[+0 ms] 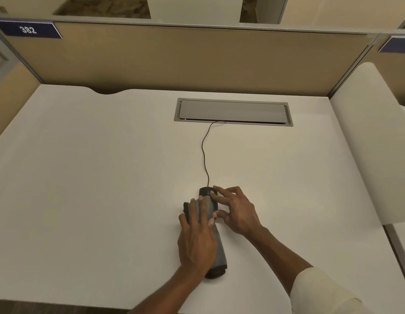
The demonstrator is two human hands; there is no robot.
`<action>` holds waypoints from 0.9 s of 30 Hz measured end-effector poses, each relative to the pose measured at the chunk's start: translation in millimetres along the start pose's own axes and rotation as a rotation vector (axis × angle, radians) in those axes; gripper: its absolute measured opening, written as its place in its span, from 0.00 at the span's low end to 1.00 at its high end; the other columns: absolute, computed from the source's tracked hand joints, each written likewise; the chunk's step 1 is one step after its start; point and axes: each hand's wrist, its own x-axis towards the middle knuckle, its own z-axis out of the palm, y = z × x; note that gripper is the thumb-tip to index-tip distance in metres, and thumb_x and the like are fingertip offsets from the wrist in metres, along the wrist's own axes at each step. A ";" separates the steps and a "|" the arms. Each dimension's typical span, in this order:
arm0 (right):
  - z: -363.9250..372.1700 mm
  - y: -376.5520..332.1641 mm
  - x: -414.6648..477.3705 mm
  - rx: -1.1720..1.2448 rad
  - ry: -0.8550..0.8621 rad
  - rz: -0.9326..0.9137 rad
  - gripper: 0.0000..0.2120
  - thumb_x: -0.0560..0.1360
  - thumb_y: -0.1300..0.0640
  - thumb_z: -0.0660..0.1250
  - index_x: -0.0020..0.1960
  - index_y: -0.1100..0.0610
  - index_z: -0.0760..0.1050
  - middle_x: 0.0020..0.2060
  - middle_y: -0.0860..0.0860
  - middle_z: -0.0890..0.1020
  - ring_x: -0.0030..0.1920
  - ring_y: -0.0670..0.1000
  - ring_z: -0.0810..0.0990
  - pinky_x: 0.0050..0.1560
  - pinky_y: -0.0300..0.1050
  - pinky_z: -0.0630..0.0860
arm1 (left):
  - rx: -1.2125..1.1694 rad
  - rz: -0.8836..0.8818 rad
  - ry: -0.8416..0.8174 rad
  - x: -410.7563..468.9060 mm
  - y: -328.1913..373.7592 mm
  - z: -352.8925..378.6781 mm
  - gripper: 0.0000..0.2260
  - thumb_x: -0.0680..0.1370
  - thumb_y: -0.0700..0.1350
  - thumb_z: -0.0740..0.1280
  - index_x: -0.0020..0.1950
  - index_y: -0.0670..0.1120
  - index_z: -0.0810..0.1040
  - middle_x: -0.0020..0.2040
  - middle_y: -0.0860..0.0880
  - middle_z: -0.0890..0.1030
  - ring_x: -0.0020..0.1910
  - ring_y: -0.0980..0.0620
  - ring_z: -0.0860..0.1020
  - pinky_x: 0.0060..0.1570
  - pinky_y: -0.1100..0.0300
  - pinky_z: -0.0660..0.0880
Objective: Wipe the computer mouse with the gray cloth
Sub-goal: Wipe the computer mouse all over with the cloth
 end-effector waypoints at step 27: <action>-1.8 0.0 -0.5 0.039 -0.006 -0.007 0.28 0.78 0.37 0.69 0.76 0.42 0.73 0.78 0.38 0.72 0.70 0.54 0.70 0.49 0.51 0.79 | -0.007 0.082 -0.108 113.3 -20.4 -21.2 0.23 0.88 0.57 0.49 0.83 0.54 0.64 0.82 0.53 0.66 0.73 0.45 0.65 0.58 0.49 0.78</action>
